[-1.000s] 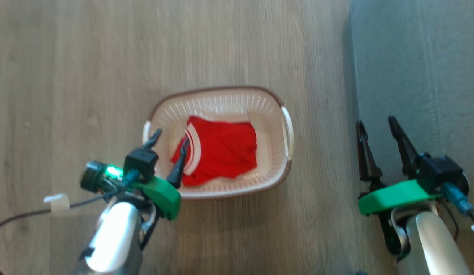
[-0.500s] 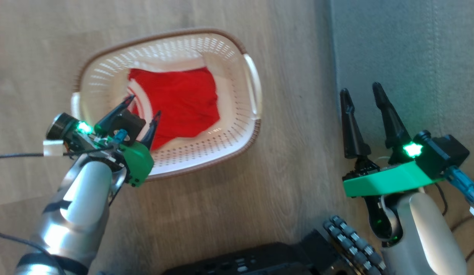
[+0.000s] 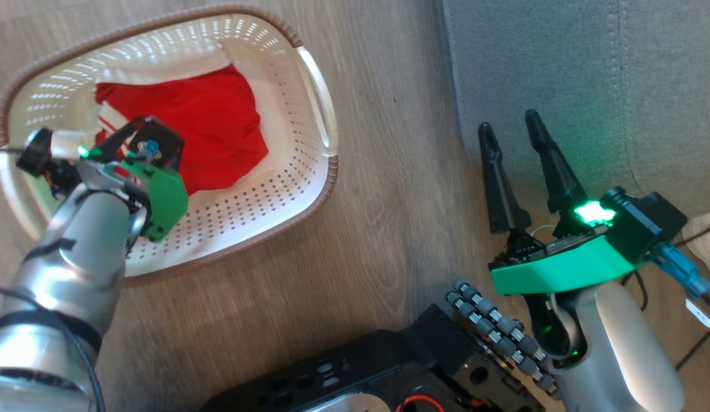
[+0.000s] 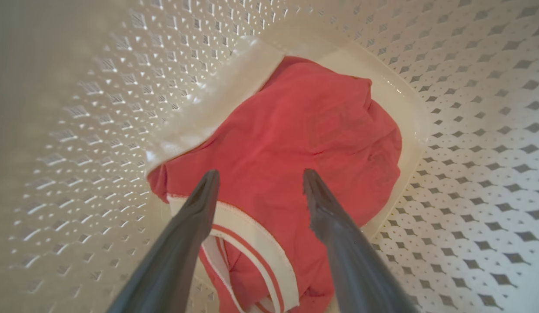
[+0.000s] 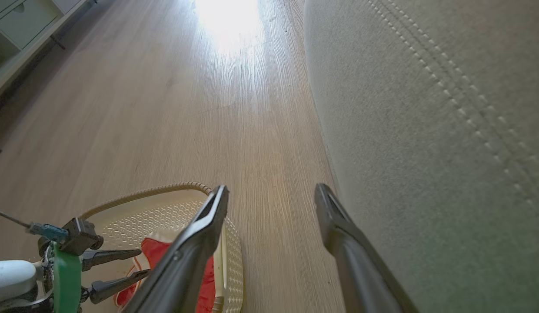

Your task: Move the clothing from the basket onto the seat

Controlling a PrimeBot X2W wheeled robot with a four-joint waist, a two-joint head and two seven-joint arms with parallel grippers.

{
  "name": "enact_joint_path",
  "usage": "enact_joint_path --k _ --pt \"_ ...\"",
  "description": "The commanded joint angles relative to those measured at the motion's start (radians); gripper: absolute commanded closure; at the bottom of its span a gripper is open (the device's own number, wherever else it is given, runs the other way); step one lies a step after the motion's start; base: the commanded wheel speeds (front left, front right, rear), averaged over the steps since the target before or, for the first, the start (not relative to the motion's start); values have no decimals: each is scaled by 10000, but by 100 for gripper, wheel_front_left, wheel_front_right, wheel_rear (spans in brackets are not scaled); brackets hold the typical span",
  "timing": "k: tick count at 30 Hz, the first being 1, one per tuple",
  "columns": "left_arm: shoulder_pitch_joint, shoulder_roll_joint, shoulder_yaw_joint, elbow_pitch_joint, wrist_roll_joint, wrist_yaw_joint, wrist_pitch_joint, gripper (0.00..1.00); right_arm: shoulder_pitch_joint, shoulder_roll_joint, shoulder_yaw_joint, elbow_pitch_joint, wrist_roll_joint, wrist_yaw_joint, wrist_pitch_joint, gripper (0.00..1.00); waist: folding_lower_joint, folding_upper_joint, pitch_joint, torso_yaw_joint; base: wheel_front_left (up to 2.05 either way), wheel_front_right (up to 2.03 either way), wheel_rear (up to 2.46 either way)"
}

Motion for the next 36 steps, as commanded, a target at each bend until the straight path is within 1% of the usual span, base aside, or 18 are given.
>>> enact_joint_path --k 1,7,12,14,15,18,20,27,36 --pt "-107 268 38 173 125 6 42 0 210 24 302 -317 80 -2 -93 0 -1 1 229 -219 0 0 0" --pt "-928 293 -620 1065 650 -103 315 0 100 24 528 -533 261 -2 -93 0 -1 1 543 -478 0 0 0" --pt "-1177 202 -1318 1454 1208 -147 928 0 183 24 707 -760 271 -2 -93 0 -1 1 689 -582 0 0 0" --pt "-1249 162 -1522 1538 1369 -84 1227 0 237 24 753 -897 260 -2 -93 0 -1 1 755 -592 0 0 0" --pt "-1337 143 -1627 1592 1445 72 1469 0 308 24 808 -1036 203 -2 -93 0 -1 1 826 -583 0 0 0" --pt "-1391 216 -1776 1659 1555 285 1881 0 450 24 871 -1225 124 -2 -93 0 -1 1 898 -584 0 0 0" --pt "-1396 243 -1824 1690 1557 326 2149 0 557 24 887 -1351 88 -2 -93 0 -1 1 955 -578 0 0 0" --pt "-1460 285 -2003 1735 1557 279 2689 0 799 24 974 -1634 -75 -2 -93 0 -1 1 1070 -522 0 0 0" --pt "-1703 218 -2069 1756 1335 225 3071 0 991 24 972 -2068 -302 -2 -93 0 -1 1 1288 -381 0 0 0"
